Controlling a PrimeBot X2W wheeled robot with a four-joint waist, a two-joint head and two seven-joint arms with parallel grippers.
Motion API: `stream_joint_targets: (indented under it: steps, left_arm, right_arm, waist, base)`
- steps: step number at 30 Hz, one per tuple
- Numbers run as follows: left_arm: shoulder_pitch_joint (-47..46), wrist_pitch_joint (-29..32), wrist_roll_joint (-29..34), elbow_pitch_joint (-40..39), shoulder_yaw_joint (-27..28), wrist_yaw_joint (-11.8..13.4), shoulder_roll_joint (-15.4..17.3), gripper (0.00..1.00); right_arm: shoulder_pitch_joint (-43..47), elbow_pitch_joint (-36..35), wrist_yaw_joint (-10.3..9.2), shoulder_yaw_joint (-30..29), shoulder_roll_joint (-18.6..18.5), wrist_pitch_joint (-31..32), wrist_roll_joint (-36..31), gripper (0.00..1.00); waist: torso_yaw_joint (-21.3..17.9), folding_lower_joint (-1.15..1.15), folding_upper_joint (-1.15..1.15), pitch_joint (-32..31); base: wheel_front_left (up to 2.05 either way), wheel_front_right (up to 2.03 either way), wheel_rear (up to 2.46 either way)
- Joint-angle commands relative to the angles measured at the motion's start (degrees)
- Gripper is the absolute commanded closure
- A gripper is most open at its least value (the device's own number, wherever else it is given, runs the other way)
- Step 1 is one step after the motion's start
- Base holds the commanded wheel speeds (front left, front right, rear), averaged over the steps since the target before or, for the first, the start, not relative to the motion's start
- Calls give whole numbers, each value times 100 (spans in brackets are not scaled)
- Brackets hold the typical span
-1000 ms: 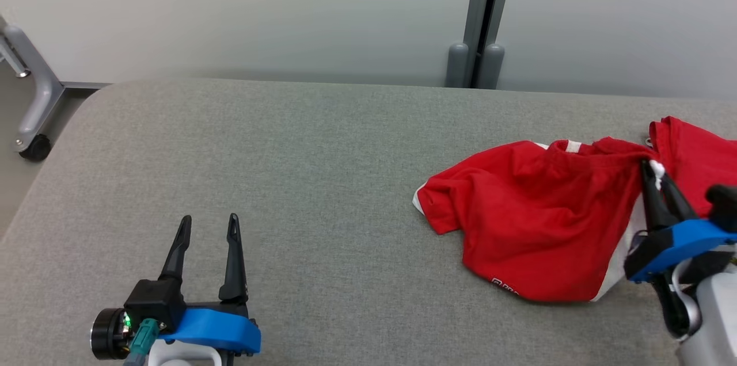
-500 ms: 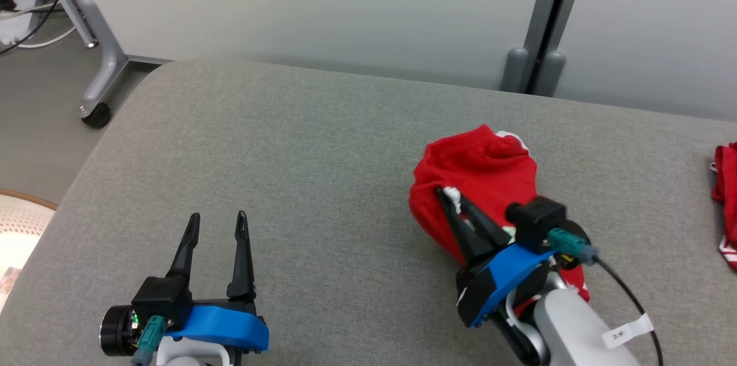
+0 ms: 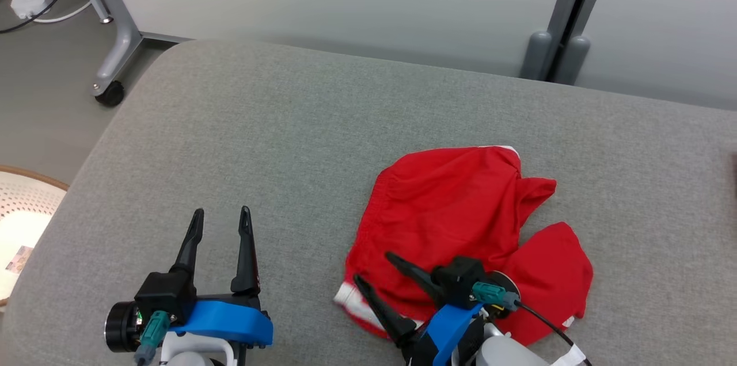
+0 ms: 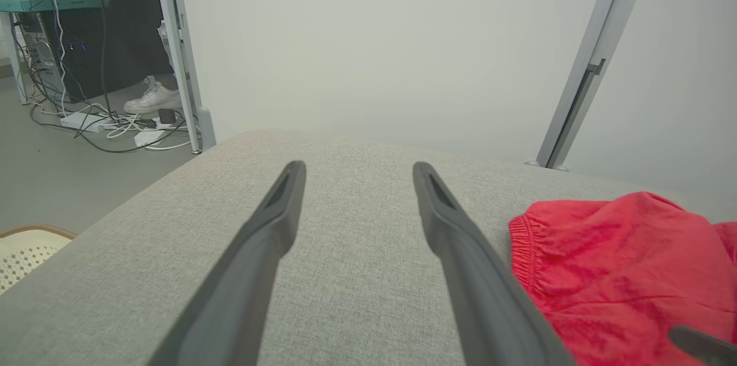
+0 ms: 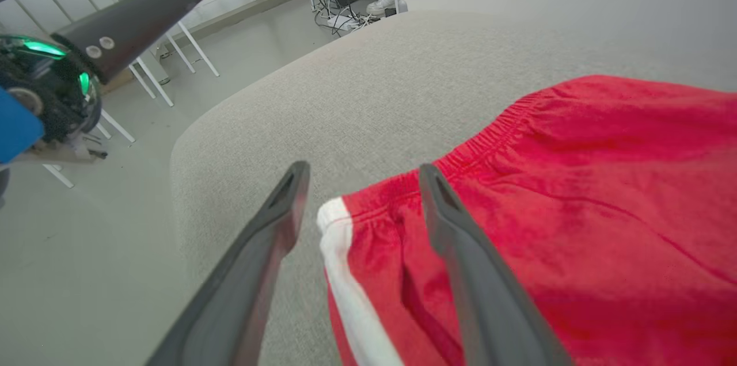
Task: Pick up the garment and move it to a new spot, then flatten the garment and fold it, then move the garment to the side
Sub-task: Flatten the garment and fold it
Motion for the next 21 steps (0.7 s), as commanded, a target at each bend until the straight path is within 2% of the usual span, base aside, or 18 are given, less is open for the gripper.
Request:
stream_joint_targets:
  steps: [1, 5, 10, 17, 21]
  left_arm:
    - [7, -24, 46, 5, 51, 17, 7, 0]
    - [48, -24, 59, -1, 95, 23, 4, 0]
    - [116, -24, 93, -40, 195, 9, 39, 0]
    - [239, -24, 122, -114, 273, -5, 67, 0]
    - [281, -24, 131, -135, 291, -4, 59, 0]
  right_arm:
    - [-107, 61, 3, -9, -14, -83, 49, 0]
    - [-247, 204, 3, -283, -12, -273, -7, 0]
    - [-210, 192, 3, -1078, -89, -410, -325, 0]
    - [364, -341, 4, -2278, -518, -444, -730, 0]
    - [804, -763, 4, -2939, -634, -330, -864, 0]
  waist:
    - [-72, 0, 0, -24]
    - [-253, 0, 0, -80]
    - [-506, 0, 0, -155]
    - [-809, 0, 0, -212]
    - [-945, 0, 0, -212]
  base:
    - [0, 0, 0]
    - [0, 0, 0]
    - [0, 0, 0]
    - [0, 0, 0]
    - [0, 0, 0]
